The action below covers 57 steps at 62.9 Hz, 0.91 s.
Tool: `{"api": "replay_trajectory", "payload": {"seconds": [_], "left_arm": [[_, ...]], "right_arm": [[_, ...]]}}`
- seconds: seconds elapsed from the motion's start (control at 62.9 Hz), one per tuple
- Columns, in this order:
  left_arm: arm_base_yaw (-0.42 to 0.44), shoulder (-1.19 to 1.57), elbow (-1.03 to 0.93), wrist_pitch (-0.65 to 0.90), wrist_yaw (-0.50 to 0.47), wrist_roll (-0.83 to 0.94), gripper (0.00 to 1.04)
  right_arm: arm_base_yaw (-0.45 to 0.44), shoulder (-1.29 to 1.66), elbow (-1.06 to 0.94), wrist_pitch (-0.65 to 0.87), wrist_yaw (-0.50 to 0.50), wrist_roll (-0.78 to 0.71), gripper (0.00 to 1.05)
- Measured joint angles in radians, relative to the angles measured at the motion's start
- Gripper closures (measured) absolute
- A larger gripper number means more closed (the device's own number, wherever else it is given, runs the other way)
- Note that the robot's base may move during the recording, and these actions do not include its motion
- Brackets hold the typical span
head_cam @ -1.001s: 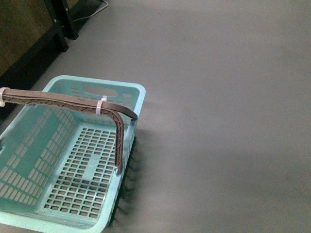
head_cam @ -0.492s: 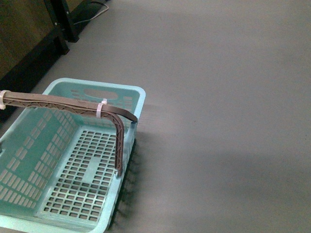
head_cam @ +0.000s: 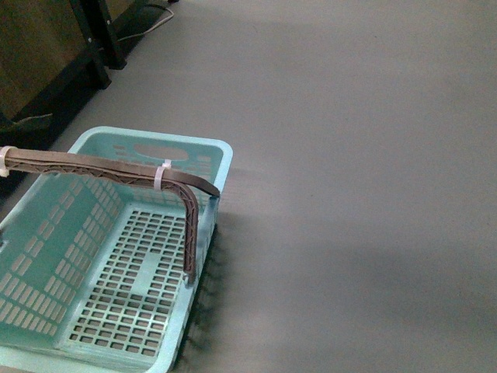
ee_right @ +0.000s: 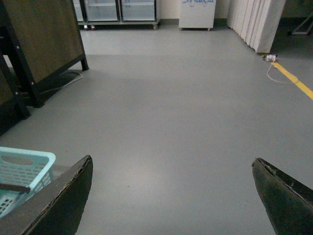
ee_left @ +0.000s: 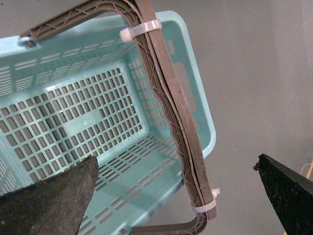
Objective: Pick lemon and mango into basket
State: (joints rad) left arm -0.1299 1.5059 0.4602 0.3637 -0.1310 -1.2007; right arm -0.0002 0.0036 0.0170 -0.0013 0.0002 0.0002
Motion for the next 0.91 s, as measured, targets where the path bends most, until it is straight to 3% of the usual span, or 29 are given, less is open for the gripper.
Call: {"api": "replay_trajectory", "payload": {"seconds": [0.35,0.81,0.842,0.906], "left_arm": [[-0.007,0.335,0.188,0.087,0.003,-0.132,0.07],[-0.013,0.672,0.494,0.107,0.049,-0.164,0.07],[-0.014,0.683,0.505,0.106,0.053,-0.165,0.09],[-0.020,0.701,0.524,0.100,0.059,-0.171,0.24]], "right_arm": [[0.000,0.000,0.000,0.000,0.000,0.000,0.09],[0.000,0.000,0.000,0.000,0.000,0.000,0.09],[0.000,0.000,0.000,0.000,0.000,0.000,0.09],[0.000,0.000,0.000,0.000,0.000,0.000,0.09]]}}
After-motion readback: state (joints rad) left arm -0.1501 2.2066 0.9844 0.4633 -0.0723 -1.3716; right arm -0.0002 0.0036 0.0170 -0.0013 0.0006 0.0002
